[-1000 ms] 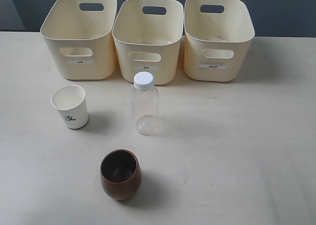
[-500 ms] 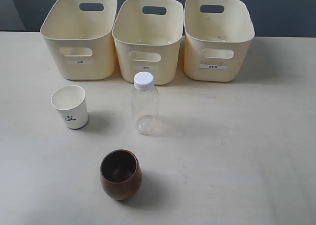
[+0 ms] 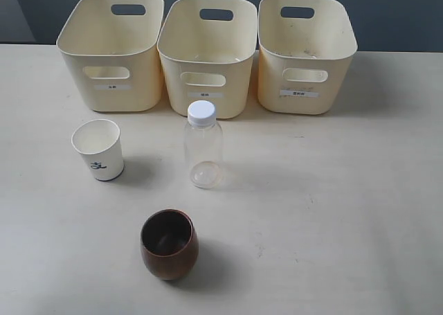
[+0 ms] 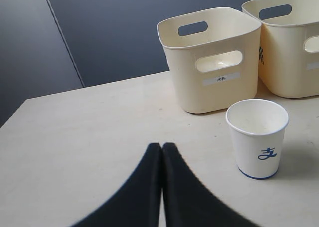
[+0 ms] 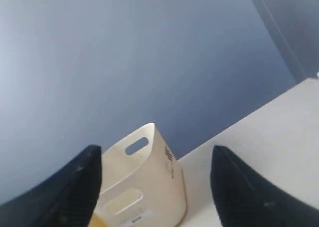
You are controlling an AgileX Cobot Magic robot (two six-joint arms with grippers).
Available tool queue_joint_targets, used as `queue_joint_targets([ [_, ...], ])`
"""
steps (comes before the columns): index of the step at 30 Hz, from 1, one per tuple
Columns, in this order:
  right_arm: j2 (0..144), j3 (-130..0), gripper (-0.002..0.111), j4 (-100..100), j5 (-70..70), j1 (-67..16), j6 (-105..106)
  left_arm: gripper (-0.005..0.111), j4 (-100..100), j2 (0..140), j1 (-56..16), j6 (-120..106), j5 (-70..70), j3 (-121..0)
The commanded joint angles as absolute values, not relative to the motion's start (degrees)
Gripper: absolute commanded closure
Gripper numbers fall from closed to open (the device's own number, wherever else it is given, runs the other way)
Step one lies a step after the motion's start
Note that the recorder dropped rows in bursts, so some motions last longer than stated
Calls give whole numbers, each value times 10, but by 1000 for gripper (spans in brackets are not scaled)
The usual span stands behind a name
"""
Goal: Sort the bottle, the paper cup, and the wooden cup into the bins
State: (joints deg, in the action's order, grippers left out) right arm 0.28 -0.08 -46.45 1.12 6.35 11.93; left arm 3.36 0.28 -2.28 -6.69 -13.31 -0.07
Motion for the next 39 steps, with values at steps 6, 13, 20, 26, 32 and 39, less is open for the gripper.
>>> queue_joint_targets([
  [6,0,0,47,-540,17,67,114,107,38,0,-25,-66,-129,0],
  [13,0,0,47,-540,-138,67,119,107,38,0,-25,-66,-129,0],
  [20,0,0,47,-517,-213,67,122,107,38,0,-25,-66,-128,0],
  [26,0,0,47,-510,-251,67,122,107,38,0,-25,-66,-128,0],
  [32,0,0,47,-510,-264,67,121,107,38,0,-25,-66,-128,0],
  [39,0,0,47,-526,-272,67,121,107,38,0,-25,-66,-128,0],
])
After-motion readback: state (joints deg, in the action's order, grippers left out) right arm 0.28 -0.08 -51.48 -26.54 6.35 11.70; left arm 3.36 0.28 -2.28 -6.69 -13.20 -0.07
